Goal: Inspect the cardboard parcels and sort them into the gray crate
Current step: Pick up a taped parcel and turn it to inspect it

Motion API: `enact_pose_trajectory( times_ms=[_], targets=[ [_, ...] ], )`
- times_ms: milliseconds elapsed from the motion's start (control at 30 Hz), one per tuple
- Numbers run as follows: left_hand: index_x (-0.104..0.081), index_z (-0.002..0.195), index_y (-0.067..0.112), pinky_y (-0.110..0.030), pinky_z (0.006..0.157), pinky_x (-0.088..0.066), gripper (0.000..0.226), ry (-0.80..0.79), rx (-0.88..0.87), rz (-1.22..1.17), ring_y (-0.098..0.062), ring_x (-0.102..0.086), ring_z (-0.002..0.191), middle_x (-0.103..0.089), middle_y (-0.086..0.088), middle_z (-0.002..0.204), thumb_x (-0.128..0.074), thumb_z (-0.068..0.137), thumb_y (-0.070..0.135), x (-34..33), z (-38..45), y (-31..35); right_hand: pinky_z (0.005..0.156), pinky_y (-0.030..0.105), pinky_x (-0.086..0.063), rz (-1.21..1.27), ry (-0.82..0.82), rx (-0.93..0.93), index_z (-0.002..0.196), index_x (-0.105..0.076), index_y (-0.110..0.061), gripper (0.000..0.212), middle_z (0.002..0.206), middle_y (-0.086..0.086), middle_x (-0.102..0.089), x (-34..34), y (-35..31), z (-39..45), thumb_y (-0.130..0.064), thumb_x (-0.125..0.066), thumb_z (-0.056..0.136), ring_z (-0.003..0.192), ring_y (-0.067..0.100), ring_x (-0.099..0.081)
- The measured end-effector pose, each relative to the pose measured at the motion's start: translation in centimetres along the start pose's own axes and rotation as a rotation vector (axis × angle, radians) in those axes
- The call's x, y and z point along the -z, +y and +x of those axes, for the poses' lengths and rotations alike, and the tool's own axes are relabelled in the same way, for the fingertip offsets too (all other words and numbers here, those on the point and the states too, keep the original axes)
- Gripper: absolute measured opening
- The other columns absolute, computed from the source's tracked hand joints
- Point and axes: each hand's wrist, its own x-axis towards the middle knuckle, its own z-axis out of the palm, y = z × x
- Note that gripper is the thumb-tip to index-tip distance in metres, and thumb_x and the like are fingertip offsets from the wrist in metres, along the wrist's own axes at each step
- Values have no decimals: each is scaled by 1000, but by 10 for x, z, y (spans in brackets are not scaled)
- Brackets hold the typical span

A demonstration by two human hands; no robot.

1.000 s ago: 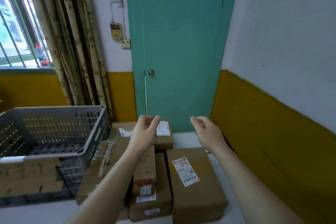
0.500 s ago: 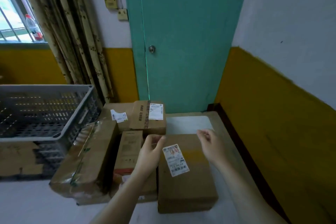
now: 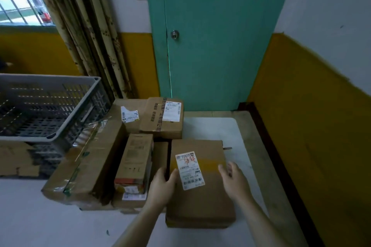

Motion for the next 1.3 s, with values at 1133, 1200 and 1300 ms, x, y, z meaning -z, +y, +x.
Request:
enact_pose_trajectory(
  times_ms=[1133, 1200, 1300],
  targets=[
    [-58, 113, 43, -17, 71, -52, 12, -42, -237, -181, -1, -68, 100, -69, 20, 108, -58, 104, 37, 5, -33, 59, 85, 42, -59, 156, 228, -31, 121, -67, -18, 40, 106, -6, -72, 73, -53, -63, -47, -67, 94, 97, 18, -68],
    [-57, 115, 45, -26, 76, -56, 13, -67, -226, -285, -3, -70, 99, -70, 17, 112, -58, 103, 41, 13, -35, 67, 78, 36, -59, 189, 216, -12, 116, -68, -20, 36, 101, -9, -72, 76, -61, -71, -48, -67, 94, 92, 14, -68],
    [-44, 133, 43, -42, 93, -58, 36, -164, -239, -350, -11, -69, 111, -64, 12, 130, -61, 101, 44, 23, -36, 75, 66, 26, -52, 197, 228, 23, 114, -66, -22, 36, 100, -12, -70, 78, -72, -82, -51, -68, 92, 89, 9, -66]
  ],
)
